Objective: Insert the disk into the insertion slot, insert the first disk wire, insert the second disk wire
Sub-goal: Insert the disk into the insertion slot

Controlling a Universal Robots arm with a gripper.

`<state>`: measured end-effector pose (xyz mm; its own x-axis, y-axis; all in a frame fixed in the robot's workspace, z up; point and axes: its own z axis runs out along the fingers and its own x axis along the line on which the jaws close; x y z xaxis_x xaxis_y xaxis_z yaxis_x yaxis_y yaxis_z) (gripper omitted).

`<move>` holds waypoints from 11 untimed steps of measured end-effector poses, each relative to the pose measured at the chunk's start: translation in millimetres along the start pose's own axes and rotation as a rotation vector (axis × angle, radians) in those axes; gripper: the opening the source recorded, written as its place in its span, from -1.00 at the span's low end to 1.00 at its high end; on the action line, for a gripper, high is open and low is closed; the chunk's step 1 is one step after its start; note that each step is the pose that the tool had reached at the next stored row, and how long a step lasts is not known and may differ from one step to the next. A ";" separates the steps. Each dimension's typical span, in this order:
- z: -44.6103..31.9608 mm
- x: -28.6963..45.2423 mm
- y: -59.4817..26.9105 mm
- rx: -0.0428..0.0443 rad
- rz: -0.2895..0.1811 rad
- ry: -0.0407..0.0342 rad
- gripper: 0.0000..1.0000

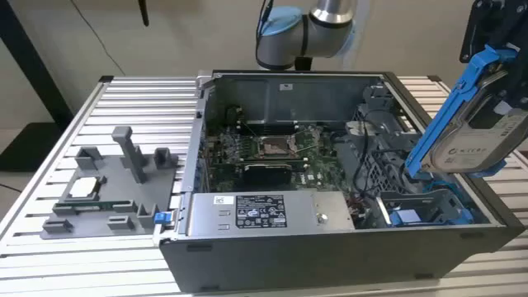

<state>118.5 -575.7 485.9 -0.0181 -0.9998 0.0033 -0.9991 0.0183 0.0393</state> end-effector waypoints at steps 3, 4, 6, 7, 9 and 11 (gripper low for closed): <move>0.0 0.0 0.0 0.0000 0.000 0.0000 -1.00; 0.0 0.0 0.0 0.0000 0.000 0.0000 -1.00; 0.1 0.3 0.0 0.0000 0.000 0.0002 -1.00; 0.4 0.7 0.0 0.0000 0.000 0.0001 -1.00; 1.0 1.3 0.0 0.0000 0.000 0.0000 -1.00; 1.8 2.3 -0.1 0.0000 0.000 0.0001 -1.00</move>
<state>118.5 -577.9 484.1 -0.0182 -0.9998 0.0034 -0.9991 0.0183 0.0393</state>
